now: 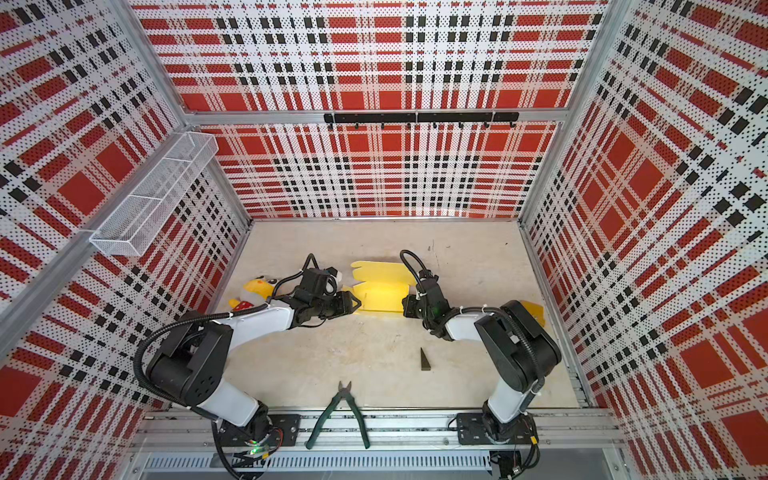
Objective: Fold the paper box
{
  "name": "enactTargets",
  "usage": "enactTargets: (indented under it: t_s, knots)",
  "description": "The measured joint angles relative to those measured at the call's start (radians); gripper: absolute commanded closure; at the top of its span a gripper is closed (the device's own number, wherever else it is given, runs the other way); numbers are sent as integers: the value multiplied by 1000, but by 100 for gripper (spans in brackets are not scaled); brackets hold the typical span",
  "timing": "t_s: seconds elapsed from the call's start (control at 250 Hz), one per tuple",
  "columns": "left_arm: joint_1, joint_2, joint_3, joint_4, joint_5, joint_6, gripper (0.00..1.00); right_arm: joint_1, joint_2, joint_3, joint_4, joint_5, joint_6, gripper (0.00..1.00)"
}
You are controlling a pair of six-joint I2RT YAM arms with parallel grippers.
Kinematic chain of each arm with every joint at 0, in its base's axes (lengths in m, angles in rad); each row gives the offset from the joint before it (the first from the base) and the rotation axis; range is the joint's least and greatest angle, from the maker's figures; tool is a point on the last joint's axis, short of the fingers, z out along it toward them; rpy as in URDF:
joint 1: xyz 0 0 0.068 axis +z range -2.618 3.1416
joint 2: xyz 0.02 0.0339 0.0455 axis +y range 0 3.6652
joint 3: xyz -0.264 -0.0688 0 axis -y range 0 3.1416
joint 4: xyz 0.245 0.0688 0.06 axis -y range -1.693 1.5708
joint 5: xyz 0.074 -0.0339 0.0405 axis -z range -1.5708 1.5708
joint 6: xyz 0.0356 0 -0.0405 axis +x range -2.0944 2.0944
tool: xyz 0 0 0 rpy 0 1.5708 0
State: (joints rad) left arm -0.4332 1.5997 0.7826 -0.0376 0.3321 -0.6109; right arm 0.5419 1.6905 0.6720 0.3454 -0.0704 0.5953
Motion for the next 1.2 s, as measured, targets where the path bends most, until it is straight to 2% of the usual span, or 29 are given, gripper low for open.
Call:
enactTargets:
  t_s: [0.356,0.924,1.024,1.2]
  knots:
    - [-26,41,10,37,10,3,48,-3,1,0,2,-10,2,80]
    - [-62,101,72,90,19,5,51,0,2,0,-4,6,27,80]
    - [-53,85,78,65,15,14,47,5,-6,0,-17,18,26,80]
    - [11,-20,79,-31,29,27,50,8,-30,-1,-43,50,37,82]
